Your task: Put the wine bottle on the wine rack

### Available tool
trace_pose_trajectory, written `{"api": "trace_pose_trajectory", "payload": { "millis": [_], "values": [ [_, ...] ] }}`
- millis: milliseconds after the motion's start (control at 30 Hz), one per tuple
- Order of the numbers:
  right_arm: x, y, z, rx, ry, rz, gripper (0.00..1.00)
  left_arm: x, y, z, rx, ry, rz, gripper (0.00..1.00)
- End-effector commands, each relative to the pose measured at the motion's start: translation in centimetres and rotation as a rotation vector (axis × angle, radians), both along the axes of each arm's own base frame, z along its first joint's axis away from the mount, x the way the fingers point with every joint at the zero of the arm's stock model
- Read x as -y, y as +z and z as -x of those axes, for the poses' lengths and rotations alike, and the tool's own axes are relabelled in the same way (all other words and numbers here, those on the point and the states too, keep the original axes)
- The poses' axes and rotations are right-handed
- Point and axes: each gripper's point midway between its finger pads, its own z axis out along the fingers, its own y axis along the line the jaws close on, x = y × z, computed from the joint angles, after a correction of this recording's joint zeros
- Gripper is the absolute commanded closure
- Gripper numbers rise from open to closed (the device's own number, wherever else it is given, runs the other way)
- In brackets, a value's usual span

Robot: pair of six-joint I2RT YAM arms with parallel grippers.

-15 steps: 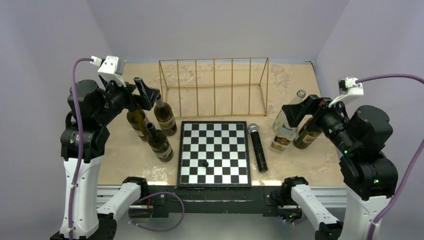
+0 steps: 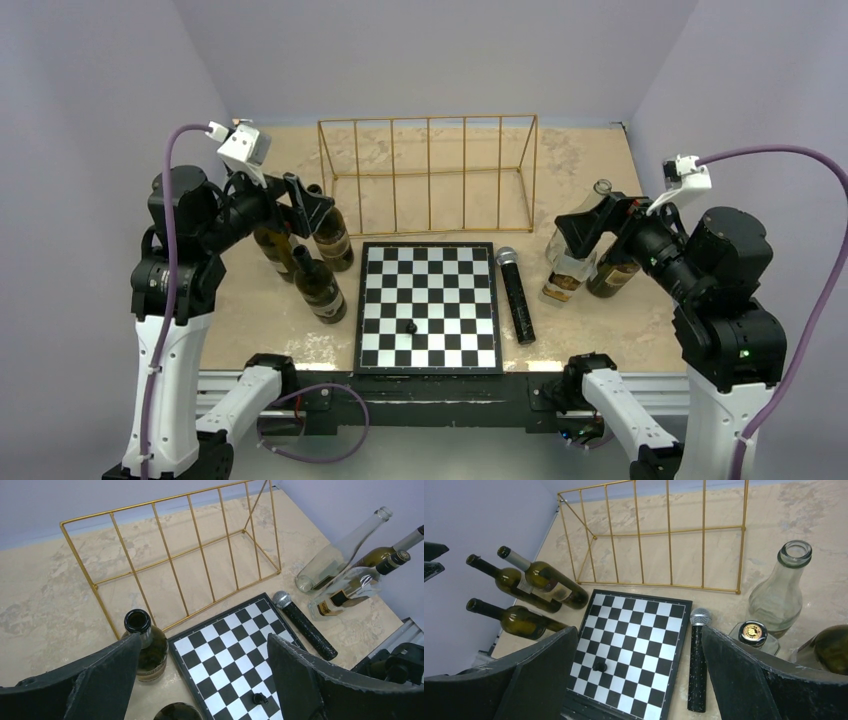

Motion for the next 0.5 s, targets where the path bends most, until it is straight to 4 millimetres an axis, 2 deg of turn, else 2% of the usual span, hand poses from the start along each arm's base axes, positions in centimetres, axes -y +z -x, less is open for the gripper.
{"api": "trace_pose_trajectory", "payload": {
  "millis": [0,133,333,467],
  "values": [
    [-0.9,0.0,-0.1,0.018,0.055,-0.01,0.01,0.7,-0.9,-1.4,-0.015,-0.038,-0.005,0.02],
    [-1.1,-0.5,-0.1,0.007,0.066,-0.015,0.02,-1.6,-3.4,-4.3,-0.048,0.131,-0.033,0.05],
    [-1.1,-0.7,0.2,0.007,0.067,-0.012,0.02,-1.3,-7.0,-6.8,-0.088,0.174,-0.069,0.15],
    [-0.8,-0.7,0.3,0.013,0.058,0.004,0.02,-1.1,-8.1,-7.8,-0.078,0.203,-0.101,0.27]
  ]
}}
